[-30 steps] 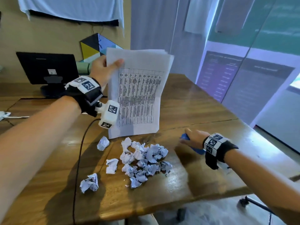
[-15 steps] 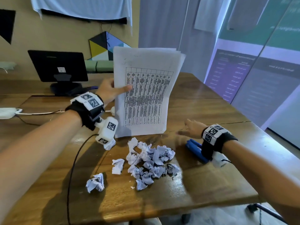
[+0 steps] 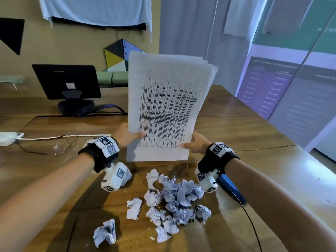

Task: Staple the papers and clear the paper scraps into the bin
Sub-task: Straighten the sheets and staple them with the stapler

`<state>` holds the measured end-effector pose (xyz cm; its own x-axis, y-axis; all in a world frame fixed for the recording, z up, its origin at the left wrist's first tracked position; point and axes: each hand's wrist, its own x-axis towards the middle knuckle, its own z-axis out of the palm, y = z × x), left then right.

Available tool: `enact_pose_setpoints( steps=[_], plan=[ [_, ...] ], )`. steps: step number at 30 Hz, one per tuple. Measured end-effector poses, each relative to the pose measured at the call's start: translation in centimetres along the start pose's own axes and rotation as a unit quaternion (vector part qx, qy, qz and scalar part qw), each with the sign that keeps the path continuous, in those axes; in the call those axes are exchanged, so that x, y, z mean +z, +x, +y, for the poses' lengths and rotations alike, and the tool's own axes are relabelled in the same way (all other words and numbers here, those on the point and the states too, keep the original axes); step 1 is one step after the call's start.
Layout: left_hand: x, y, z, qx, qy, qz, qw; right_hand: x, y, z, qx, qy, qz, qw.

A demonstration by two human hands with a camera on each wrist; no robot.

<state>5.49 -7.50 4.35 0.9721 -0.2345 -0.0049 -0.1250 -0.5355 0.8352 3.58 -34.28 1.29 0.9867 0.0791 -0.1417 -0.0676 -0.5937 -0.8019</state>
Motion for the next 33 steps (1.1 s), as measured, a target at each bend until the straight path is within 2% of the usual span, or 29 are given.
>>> enact_pose_setpoints(
  steps=[3, 6, 10, 12, 14, 16, 18, 21, 22, 24, 27, 33],
  plan=[
    [-0.3, 1.5, 0.9, 0.031, 0.006, 0.007, 0.999, -1.1, 0.3, 0.0, -0.019, 0.010, 0.039, 0.999],
    [-0.4, 2.9, 2.7, 0.034, -0.012, 0.022, 0.999, -3.1, 0.4, -0.2, -0.026, 0.080, 0.065, 0.994],
    [0.3, 4.4, 5.7, 0.049, -0.068, 0.075, 0.994, -5.2, -0.2, 0.1, -0.018, 0.268, 0.116, 0.956],
    [1.3, 5.3, 6.8, 0.049, -0.134, 0.107, 0.984, -5.7, -0.4, 0.8, -0.021, 0.289, 0.160, 0.944],
    [2.8, 6.1, 7.4, 0.051, -0.141, 0.118, 0.982, -6.1, -0.5, 1.5, -0.023, 0.283, 0.219, 0.933],
    [4.7, 7.0, 7.3, 0.039, -0.114, 0.093, 0.988, -6.8, 0.1, 2.4, -0.006, 0.273, 0.273, 0.922],
    [6.4, 7.7, 6.8, 0.017, -0.080, 0.036, 0.996, -7.8, 0.5, 3.5, 0.023, 0.253, 0.299, 0.920],
    [8.7, 7.7, 5.8, 0.006, -0.083, -0.085, 0.993, -9.6, 1.4, 5.3, 0.076, 0.210, 0.295, 0.929],
    [9.4, 7.9, 5.3, 0.000, -0.092, -0.107, 0.990, -10.1, 1.8, 5.9, 0.092, 0.191, 0.292, 0.932],
    [10.6, 8.2, 4.5, -0.022, -0.117, -0.121, 0.986, -10.9, 2.6, 6.9, 0.122, 0.153, 0.287, 0.938],
    [11.9, 8.5, 4.3, -0.090, -0.184, -0.146, 0.968, -11.6, 3.9, 8.2, 0.166, 0.121, 0.284, 0.937],
    [13.4, 10.2, 3.3, -0.134, -0.163, -0.151, 0.966, -12.3, 6.6, 10.3, 0.218, 0.057, 0.266, 0.937]
  ],
)
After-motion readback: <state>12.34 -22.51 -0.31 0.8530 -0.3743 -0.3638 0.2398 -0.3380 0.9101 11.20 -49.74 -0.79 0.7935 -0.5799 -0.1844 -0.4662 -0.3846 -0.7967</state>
